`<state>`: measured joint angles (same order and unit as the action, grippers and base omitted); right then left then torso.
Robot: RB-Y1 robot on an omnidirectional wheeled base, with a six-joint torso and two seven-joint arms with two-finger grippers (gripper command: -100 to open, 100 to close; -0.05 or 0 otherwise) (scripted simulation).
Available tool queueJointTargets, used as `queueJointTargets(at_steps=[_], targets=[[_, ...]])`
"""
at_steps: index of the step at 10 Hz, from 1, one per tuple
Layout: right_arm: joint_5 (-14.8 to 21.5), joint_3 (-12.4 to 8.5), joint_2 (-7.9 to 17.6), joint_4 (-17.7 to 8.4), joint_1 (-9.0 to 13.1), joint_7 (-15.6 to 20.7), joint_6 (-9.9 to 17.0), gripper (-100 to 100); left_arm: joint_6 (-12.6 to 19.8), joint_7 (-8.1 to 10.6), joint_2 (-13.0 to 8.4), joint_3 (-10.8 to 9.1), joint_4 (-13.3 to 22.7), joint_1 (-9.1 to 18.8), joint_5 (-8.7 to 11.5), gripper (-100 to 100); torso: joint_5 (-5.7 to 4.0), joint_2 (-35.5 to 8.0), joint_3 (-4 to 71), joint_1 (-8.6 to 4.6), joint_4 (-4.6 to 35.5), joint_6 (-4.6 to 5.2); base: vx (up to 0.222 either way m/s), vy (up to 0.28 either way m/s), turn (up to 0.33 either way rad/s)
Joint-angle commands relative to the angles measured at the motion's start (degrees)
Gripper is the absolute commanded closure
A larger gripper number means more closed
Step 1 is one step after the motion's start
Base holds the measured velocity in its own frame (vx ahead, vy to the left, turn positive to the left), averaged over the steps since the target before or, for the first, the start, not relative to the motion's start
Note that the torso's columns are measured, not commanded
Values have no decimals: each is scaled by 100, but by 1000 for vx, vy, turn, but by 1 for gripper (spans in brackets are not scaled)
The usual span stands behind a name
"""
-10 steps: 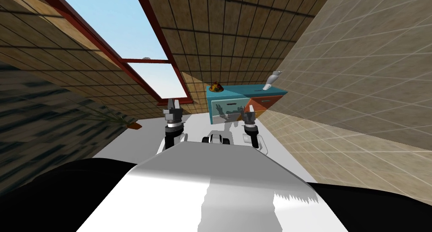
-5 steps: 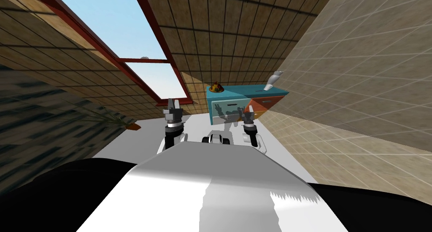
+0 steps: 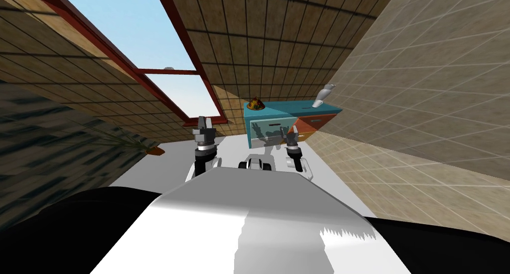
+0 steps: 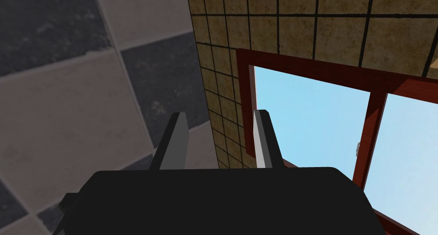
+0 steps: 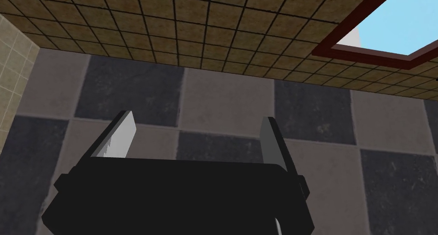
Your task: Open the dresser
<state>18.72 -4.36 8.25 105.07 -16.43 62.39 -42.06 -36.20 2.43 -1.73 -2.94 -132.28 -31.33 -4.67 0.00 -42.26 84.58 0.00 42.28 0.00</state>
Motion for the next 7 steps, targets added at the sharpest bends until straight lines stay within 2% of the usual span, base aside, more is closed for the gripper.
queueJointTargets(at_steps=[1,3,4,6,7], targets=[[119,-50,-5,-276,121,416,6,-100,0,0,0,0,0,0,0,0,-1,-6,-3,-2,1,0,54,15,-10],[119,-50,-5,-276,121,655,6,-100,0,0,0,0,0,0,0,0,0,0,0,2,0,0,39,15,-3],[219,-98,-12,-547,227,868,-4,-100,0,0,0,0,0,0,0,0,0,-8,-5,0,2,0,59,20,-12],[219,-98,-12,-547,227,1099,-4,-100,0,0,0,0,0,0,0,0,1,1,1,2,-1,0,40,17,-3],[318,-146,-22,-810,335,1321,-12,-100,0,0,0,0,0,0,0,0,-1,-9,-5,-3,2,0,48,16,-12]])
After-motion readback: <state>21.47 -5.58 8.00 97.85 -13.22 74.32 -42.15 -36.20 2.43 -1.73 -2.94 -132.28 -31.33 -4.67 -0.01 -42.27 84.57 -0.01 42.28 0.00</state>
